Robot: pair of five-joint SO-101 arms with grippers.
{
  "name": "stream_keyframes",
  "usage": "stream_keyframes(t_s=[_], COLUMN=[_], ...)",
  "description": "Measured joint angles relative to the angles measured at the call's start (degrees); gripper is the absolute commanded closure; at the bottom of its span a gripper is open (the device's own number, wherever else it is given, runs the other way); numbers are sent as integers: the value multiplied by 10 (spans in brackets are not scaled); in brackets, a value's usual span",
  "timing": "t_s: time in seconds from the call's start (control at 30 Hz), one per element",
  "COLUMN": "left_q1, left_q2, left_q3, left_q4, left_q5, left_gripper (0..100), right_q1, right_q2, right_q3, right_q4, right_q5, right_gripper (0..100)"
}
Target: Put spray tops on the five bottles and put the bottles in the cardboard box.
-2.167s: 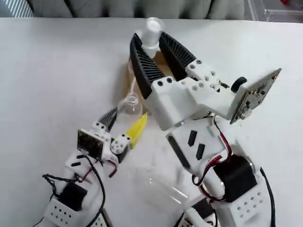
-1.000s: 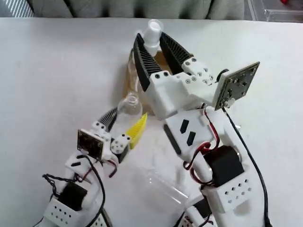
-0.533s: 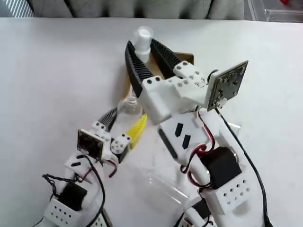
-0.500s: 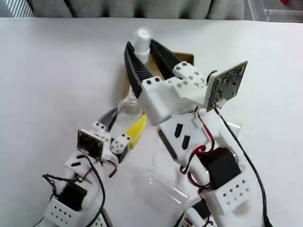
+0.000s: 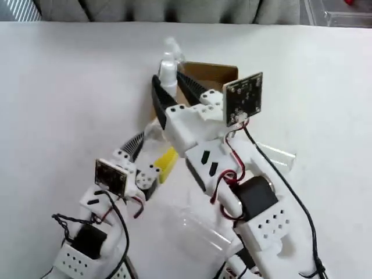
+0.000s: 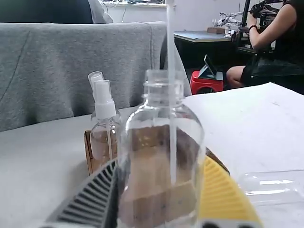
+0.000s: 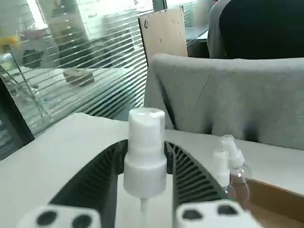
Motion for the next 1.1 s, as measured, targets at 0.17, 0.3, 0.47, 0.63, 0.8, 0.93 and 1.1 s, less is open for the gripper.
stream_keyframes(t_s=[0.17,0.3,0.47,0.63,0.8,0.93,1.1], left_q1=[0,0,0,0,0,0,0], left_q2=[0,0,0,0,0,0,0], left_q3=[0,0,0,0,0,0,0], left_q4=[0,0,0,0,0,0,0], left_q5=[0,0,0,0,0,0,0], left_gripper=[980,980,980,980,980,980,980], right_q1=[-10,-33,-41,-40,8,60,127], right_q2=[0,0,-23,-42,-46,-47,-61], right_q3=[28,28,25,-22,-62,-60,0], right_q4=[16,42,43,63,65,68,101], right_q5=[0,-1,-1,15,25,25,27], right_gripper=[818,780,786,906,951,951,951])
